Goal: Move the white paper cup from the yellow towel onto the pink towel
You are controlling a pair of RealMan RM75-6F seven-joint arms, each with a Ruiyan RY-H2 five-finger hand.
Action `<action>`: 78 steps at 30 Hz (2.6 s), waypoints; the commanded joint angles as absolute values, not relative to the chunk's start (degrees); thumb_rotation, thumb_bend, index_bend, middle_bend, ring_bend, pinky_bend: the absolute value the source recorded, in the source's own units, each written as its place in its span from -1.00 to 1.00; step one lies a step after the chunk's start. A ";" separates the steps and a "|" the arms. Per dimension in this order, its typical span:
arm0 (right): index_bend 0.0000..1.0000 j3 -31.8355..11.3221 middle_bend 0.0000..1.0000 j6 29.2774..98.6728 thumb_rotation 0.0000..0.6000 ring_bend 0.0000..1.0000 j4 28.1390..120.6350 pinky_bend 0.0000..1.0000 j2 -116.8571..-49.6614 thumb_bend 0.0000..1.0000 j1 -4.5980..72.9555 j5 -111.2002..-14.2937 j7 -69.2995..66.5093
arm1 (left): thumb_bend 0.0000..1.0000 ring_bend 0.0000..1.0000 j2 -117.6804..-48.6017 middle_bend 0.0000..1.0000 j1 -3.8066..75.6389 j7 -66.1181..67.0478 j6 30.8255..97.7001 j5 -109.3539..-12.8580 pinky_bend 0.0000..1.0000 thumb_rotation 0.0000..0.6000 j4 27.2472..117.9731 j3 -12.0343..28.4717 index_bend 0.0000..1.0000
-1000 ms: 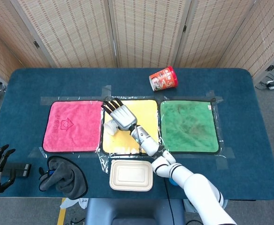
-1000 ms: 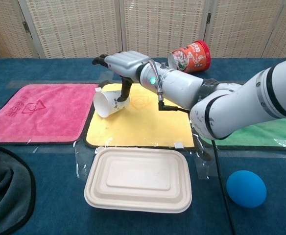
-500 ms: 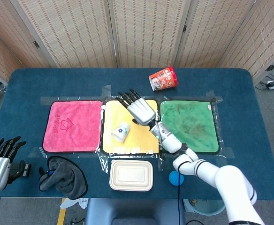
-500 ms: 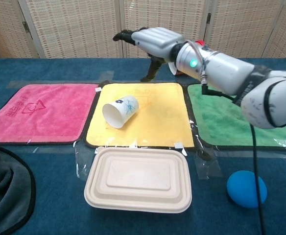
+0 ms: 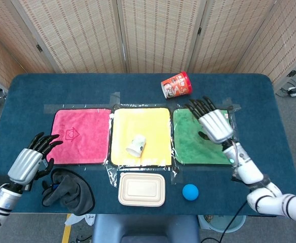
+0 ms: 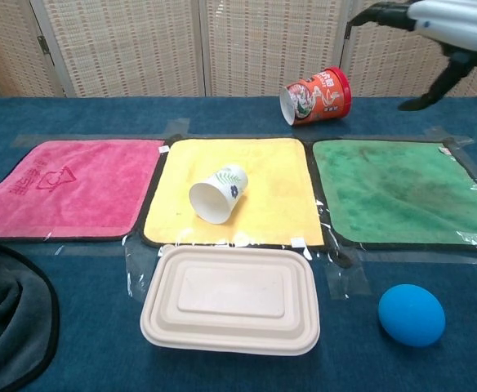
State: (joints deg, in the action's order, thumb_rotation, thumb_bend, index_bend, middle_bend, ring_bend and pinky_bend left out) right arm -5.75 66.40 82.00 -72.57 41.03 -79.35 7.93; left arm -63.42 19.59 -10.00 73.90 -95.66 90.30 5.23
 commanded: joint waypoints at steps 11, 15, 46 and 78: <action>-1.00 -1.21 -0.85 77.87 1.00 -0.82 91.28 -0.98 -62.27 -0.53 27.97 -83.20 6.99 | 0.67 -0.72 -66.22 -0.71 36.29 -16.38 60.52 -101.64 -1.00 1.00 88.49 6.87 -0.60; -1.00 -0.92 -0.85 79.20 1.00 -0.82 92.01 -0.98 -61.62 -0.53 26.16 -84.39 6.97 | 0.70 -0.73 -68.15 -0.71 41.54 -17.58 56.15 -102.24 -1.00 0.79 87.67 7.33 -0.61; -1.00 -2.68 -0.85 78.25 1.00 -0.82 91.45 -0.98 -61.78 -0.53 21.30 -86.48 5.92 | 0.93 -0.80 -87.16 -0.70 64.40 -9.09 30.00 -89.02 -1.00 -0.81 71.81 7.57 -0.57; -1.00 -4.25 -0.85 78.33 1.00 -0.82 89.08 -0.98 -62.83 -0.53 18.80 -87.07 2.83 | 0.94 -0.67 -87.74 -0.48 66.50 10.44 27.84 -79.47 -1.00 -0.98 70.90 3.77 -0.36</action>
State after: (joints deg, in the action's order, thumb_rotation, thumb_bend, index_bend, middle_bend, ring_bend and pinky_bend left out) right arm -4.23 78.32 89.09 -62.83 18.81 -87.06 2.85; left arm -88.44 66.81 9.82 27.42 -79.76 70.32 4.11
